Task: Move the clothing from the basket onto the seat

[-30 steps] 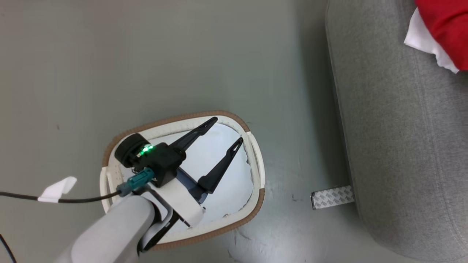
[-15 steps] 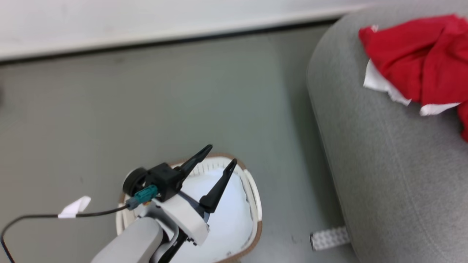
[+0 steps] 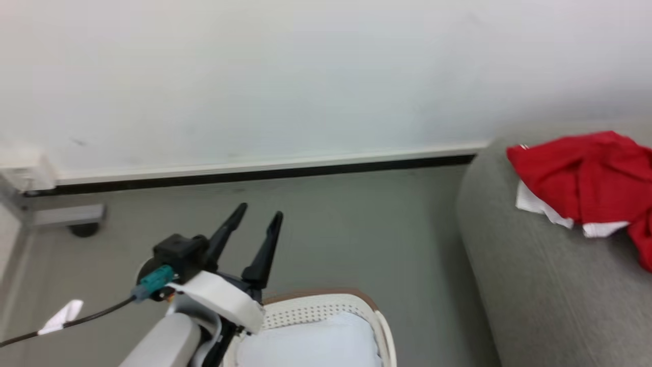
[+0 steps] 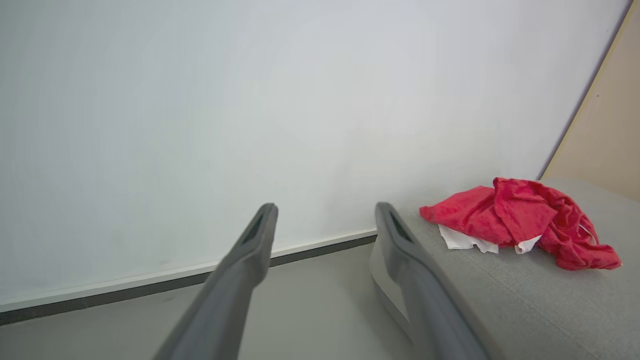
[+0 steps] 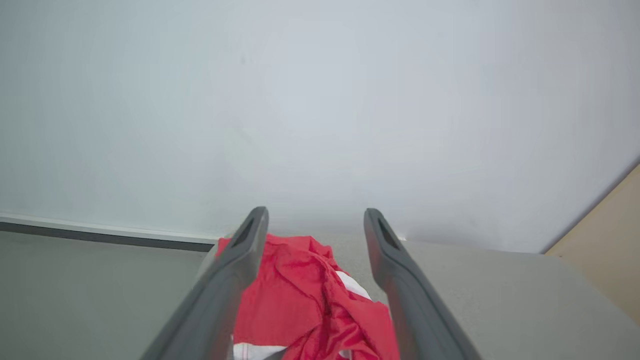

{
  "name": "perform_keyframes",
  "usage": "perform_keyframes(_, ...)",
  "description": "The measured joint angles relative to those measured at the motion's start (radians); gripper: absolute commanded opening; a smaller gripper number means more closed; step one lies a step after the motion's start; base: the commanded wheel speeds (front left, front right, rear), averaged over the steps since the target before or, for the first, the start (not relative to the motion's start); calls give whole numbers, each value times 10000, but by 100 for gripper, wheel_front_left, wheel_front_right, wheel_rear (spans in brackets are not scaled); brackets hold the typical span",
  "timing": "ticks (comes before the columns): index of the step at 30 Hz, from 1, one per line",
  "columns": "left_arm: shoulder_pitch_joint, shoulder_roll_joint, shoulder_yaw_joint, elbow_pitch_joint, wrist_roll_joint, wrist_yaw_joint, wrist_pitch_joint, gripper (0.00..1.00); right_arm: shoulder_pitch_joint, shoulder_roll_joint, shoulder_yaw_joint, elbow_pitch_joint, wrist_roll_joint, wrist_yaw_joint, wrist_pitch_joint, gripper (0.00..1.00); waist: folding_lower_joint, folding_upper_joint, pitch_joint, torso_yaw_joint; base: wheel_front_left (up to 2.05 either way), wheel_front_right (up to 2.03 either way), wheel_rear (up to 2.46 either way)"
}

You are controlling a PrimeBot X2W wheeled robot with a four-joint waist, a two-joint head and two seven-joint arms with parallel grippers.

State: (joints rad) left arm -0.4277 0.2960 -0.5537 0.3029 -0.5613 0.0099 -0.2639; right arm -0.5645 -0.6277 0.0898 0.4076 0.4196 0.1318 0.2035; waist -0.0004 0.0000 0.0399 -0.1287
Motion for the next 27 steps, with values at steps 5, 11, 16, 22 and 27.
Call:
perform_keyframes(5,321,144,802,-121,203,88,-2,100,870,662,-307,-1185,31,0,-612,100,0,0,-445,672,0,0,0)
perform_keyframes(11,896,194,1701,-203,424,176,-2,100,2038,2073,-755,-2111,-267,0,-1747,100,1,0,-726,1155,0,0,0)
perform_keyframes(16,1610,31,2441,-366,451,-52,-2,100,3105,3415,-909,-2470,-688,0,-2719,100,2,0,-783,1285,0,0,0)
perform_keyframes(22,2422,-441,3283,-437,719,-449,-2,100,4296,4675,-840,-2537,-1195,0,-3910,100,3,0,-809,1319,0,0,0)
perform_keyframes(27,2867,-721,3816,-309,1381,-671,-2,100,4963,5262,-696,-2295,-1476,0,-4489,100,3,0,-814,1281,0,0,0)
